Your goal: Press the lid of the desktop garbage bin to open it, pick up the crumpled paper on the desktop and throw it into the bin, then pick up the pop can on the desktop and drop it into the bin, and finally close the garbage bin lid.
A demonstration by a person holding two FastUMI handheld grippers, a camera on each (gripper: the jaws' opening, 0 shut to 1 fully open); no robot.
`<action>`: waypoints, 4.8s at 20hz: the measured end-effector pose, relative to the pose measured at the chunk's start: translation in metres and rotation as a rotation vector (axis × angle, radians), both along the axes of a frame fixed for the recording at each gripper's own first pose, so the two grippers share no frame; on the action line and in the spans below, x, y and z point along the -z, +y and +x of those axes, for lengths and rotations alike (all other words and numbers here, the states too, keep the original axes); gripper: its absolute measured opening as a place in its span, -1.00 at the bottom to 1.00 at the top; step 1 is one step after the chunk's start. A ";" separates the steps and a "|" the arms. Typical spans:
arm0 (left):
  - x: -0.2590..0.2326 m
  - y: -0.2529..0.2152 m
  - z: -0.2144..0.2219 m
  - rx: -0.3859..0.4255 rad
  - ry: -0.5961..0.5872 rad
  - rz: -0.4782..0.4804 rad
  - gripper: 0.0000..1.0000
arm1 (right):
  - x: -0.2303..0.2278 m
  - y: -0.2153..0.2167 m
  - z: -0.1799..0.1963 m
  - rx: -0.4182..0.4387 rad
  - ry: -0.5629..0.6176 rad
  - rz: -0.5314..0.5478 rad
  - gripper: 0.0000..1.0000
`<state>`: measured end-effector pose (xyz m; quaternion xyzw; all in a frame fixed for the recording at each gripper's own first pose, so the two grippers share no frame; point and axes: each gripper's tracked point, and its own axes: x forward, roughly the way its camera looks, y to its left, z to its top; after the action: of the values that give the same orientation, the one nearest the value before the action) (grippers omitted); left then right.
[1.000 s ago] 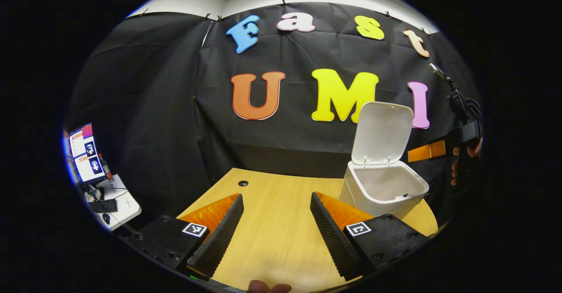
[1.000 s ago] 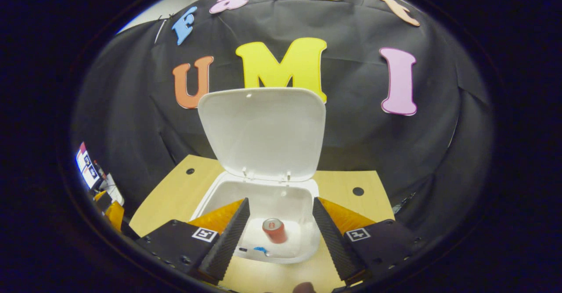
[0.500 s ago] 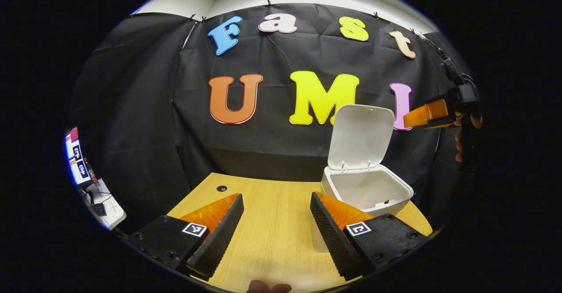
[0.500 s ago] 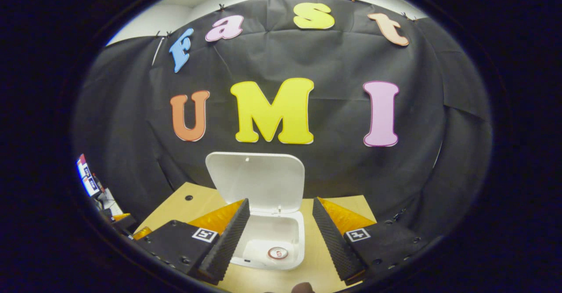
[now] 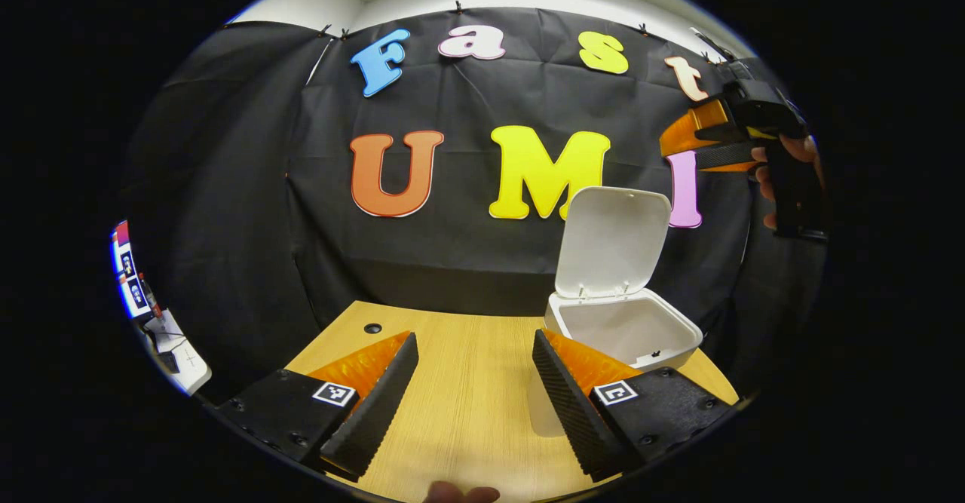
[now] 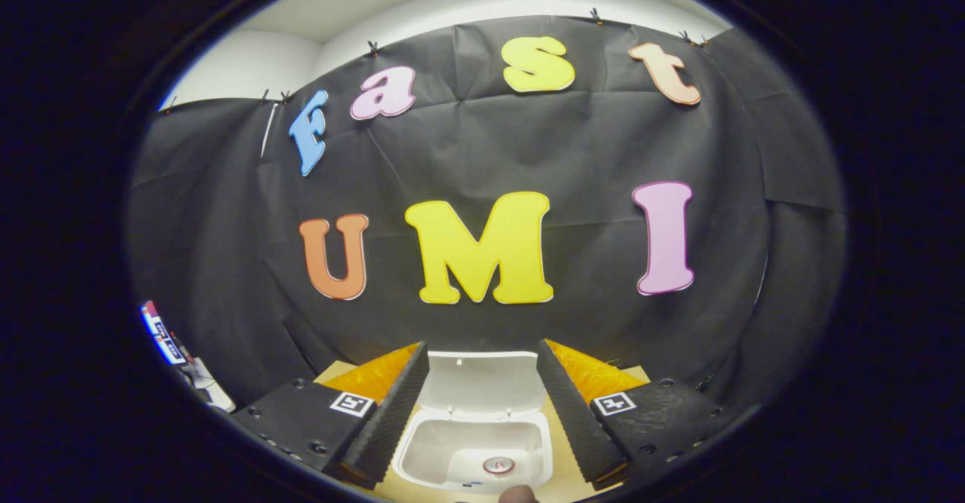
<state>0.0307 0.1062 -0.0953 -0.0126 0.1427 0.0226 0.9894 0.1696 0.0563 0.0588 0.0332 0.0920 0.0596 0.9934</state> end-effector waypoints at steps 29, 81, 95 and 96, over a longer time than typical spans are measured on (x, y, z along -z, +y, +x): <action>-0.007 0.019 -0.021 -0.035 -0.014 0.015 0.97 | 0.104 0.024 0.009 0.030 0.180 -0.078 0.84; 0.014 -0.027 -0.035 0.045 -0.022 0.008 0.96 | 0.254 0.008 -0.078 0.057 0.284 -0.133 0.97; -0.039 -0.061 -0.013 0.088 -0.134 0.023 0.96 | 0.204 -0.022 -0.084 0.125 0.098 -0.119 0.89; -0.043 -0.065 -0.011 0.091 -0.141 0.022 0.96 | 0.197 -0.032 -0.087 0.130 0.084 -0.133 0.89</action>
<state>0.0197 0.0407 -0.0521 0.0032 0.0729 -0.0215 0.9971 0.0828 0.0240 -0.1385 -0.0242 0.1349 -0.0128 0.9905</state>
